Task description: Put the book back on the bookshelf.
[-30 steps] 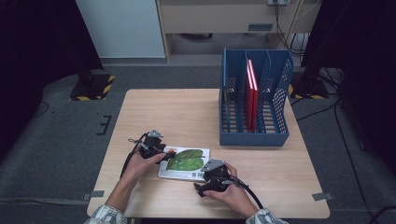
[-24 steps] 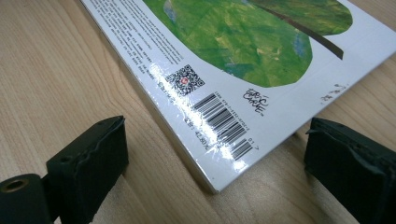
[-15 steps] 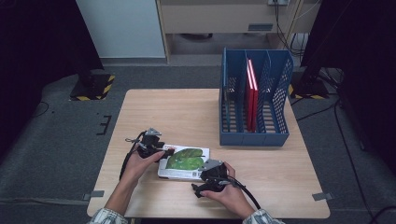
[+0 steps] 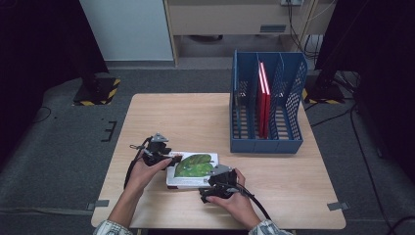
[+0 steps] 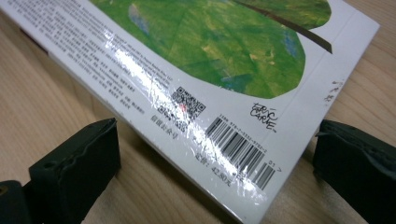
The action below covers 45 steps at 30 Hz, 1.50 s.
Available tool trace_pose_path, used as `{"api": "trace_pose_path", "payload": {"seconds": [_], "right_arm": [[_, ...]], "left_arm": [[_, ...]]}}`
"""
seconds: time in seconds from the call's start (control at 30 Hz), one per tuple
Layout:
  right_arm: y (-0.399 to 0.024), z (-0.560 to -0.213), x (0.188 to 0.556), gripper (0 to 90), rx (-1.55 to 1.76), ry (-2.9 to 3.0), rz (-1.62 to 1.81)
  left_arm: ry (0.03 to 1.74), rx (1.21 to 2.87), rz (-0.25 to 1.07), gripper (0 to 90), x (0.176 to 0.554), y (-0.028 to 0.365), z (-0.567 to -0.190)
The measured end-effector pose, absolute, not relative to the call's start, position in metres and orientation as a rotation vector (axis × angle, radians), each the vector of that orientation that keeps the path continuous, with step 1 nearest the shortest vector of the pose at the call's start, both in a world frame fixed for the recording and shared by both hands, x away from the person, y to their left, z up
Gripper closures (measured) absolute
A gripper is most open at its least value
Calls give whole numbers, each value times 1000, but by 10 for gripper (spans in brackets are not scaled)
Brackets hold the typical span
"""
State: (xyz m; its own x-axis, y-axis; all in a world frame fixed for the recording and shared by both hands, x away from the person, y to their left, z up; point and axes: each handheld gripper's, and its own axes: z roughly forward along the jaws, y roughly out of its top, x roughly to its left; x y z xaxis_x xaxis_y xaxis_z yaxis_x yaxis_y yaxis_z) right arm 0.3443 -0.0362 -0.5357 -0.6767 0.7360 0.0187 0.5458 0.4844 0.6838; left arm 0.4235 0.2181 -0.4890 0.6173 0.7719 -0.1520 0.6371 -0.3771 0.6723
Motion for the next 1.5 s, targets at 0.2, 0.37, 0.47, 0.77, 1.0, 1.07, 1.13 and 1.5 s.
{"api": "trace_pose_path", "payload": {"seconds": [0.2,0.37,0.47,0.77,1.0,1.07,1.13,1.5], "right_arm": [[-33,-537,345,4,1118,2423,976],[-30,-538,345,1,1160,2381,979],[-31,-538,345,4,1201,2357,1014],[-33,-538,345,17,1223,2348,1036],[-33,-538,345,34,1210,2343,1027],[-33,-538,345,34,1207,2344,1027],[-34,-538,345,35,1211,2343,1030],[-33,-538,346,51,1218,2337,1042]], "left_arm": [[1105,2115,242,355,422,218,-486],[1096,2108,250,352,422,217,-481],[1083,2096,245,351,422,218,-478],[1088,2065,221,147,420,214,-488],[1147,2095,214,131,414,217,-507],[1157,2054,187,141,415,221,-509],[1165,2019,174,166,415,225,-508],[1185,2025,150,108,411,227,-514]]}}
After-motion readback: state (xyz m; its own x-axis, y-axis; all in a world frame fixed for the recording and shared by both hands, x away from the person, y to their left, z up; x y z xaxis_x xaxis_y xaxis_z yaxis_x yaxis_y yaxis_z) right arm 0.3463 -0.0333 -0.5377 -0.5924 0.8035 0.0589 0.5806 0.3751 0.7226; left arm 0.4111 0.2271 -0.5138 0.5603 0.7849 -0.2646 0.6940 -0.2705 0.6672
